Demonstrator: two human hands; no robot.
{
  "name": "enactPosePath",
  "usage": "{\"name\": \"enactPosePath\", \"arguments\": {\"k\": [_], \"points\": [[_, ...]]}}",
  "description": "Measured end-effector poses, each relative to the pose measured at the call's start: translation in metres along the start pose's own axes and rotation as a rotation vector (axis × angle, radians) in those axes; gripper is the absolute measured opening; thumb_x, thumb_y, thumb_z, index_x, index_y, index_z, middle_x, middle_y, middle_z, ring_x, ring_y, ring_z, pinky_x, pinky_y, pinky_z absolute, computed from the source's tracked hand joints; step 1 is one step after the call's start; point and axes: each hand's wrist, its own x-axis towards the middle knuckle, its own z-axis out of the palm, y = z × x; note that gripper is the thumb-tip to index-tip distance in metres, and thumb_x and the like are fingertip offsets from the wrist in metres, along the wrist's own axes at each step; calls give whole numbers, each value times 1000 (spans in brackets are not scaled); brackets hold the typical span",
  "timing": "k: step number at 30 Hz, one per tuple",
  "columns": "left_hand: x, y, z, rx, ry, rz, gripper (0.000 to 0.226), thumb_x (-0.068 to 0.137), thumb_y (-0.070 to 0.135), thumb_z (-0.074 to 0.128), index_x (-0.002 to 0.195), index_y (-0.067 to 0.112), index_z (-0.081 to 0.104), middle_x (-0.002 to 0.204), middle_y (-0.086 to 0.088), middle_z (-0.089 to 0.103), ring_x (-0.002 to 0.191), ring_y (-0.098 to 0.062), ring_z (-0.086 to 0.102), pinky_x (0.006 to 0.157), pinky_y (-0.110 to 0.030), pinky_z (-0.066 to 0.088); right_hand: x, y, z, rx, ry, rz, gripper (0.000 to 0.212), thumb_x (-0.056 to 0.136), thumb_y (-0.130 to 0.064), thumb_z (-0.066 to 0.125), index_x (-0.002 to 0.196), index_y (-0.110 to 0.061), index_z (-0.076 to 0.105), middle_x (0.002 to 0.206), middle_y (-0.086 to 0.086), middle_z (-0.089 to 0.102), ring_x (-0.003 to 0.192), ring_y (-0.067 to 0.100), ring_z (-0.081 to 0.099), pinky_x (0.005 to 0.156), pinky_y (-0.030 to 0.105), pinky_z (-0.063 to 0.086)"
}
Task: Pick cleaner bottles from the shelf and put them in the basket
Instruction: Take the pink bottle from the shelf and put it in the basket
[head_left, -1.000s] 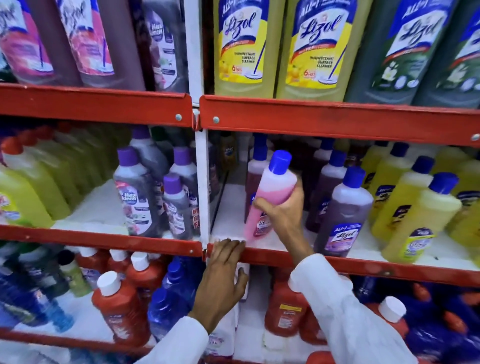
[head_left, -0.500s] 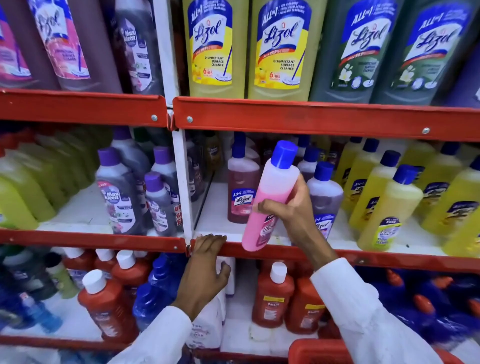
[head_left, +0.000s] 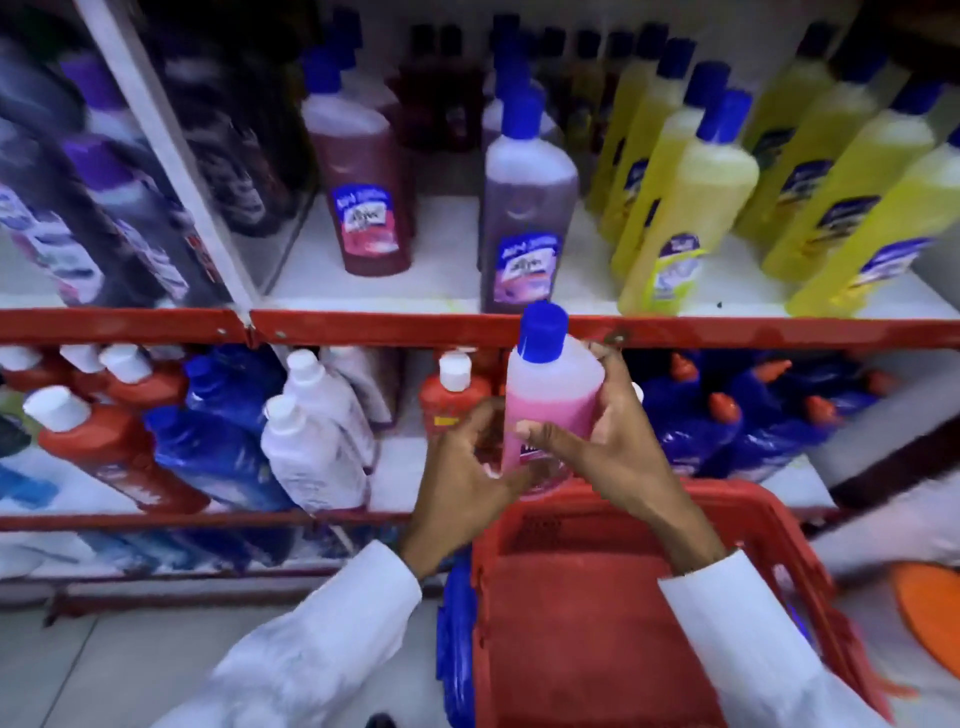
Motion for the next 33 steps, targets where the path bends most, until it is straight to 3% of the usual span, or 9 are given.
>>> {"name": "enactPosePath", "arguments": {"k": [5,11,17,21,24,26,27,30,33], "points": [[-20,-61,65,13,-36,-161,55,64,29,81,117,23,65,107,8,75,98,-5,70,85,-28,58,-37,65,-52,-284,-77,80,78,56,-52,83,124,-32,51,120,-4,65,111,15,62,96,30,50],[-35,-150,123,93,-102,-412,63,52,-3,84,110,19,71,109,-2,74,98,-9,66,85,-35,56,-64,142,-82,-428,-113,223,65,43,-20,91,105,-29,72,102,-10,76,92,3,69,86,21,53],[-52,-205,150,165,-127,-725,42,70,-2,80,109,-3,66,102,-13,69,91,-15,58,76,-24,46,-80,223,-75,-403,-192,392,47,51,-22,88,97,-25,77,90,-13,77,82,-17,65,77,13,50],[-62,-226,160,140,-43,-696,49,50,7,78,100,7,73,94,-9,72,90,-16,64,77,-28,52,-86,247,-68,-355,-219,440,40,56,-12,87,95,-18,79,91,-6,78,76,-24,60,75,6,47],[-66,-238,167,109,35,-716,43,61,-18,71,100,-1,71,97,-14,71,83,-3,66,79,-30,51,-86,256,-65,-328,-214,481,44,55,0,88,97,-9,78,90,-7,72,73,-28,57,71,-2,41],[-66,-238,168,136,48,-718,41,67,-30,61,102,-9,68,96,-11,66,75,7,62,73,-12,47,-85,261,-63,-346,-248,490,47,55,1,87,100,-8,77,94,-4,74,75,-25,59,71,-3,40],[-64,-234,167,160,41,-719,41,69,-29,59,104,-9,67,97,-10,65,79,0,62,72,-7,45,-83,261,-62,-369,-273,496,49,55,-2,88,102,-10,77,99,-2,76,78,-20,62,72,-3,40],[-60,-227,158,184,-9,-756,41,71,-23,58,108,-7,66,103,-11,66,94,-22,61,83,-27,46,-74,255,-63,-488,-350,491,53,53,-12,84,106,-14,77,105,7,78,91,2,67,75,-1,43],[-60,-211,135,337,-178,-750,42,70,-3,59,110,5,68,112,-17,71,107,-31,65,94,-42,52,-69,237,-69,-589,-432,510,51,61,-8,80,112,-13,74,113,9,76,102,15,68,96,25,51]]}}
